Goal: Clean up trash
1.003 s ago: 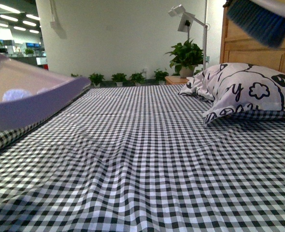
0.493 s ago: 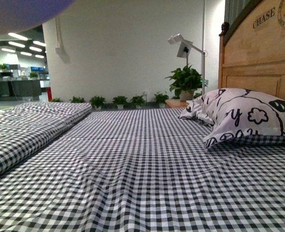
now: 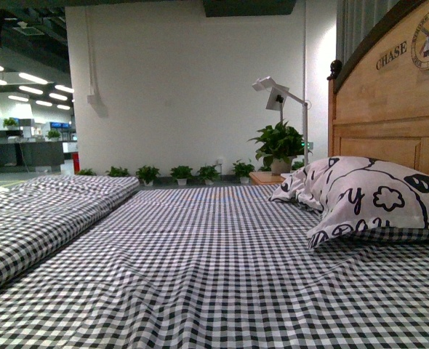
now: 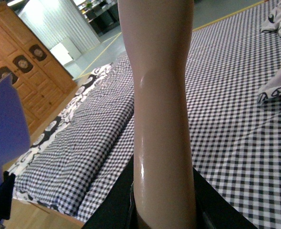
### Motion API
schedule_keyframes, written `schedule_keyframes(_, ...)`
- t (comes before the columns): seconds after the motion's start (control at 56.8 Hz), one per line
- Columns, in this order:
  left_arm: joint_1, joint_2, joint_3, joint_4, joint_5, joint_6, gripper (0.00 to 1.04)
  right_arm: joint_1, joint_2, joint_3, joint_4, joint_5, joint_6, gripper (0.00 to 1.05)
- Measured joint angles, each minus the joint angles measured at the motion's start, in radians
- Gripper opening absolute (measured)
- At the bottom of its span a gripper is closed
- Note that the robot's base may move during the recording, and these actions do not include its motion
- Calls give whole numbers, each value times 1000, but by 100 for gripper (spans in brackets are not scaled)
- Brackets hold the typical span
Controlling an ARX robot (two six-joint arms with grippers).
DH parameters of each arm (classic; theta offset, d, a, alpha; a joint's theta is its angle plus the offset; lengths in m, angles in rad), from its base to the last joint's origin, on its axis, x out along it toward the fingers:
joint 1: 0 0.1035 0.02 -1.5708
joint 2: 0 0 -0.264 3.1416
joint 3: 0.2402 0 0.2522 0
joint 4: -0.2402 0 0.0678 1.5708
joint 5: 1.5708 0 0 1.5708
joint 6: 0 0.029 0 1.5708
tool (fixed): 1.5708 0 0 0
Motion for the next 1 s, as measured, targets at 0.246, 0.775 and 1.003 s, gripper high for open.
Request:
schedule_keyframes(0.246,14,-43,-50,18,-90,-46,25,181,-72,-67,23,209,34,19)
schedule_keyframes(0.775,-32,-68,-121,50,-163,-98,25,154,-85,-126,16,264,29,19)
schedule_keyframes(1.003,-32,-69,-121,50,-163,-98,25,154,-90,-126,16,263,29,19)
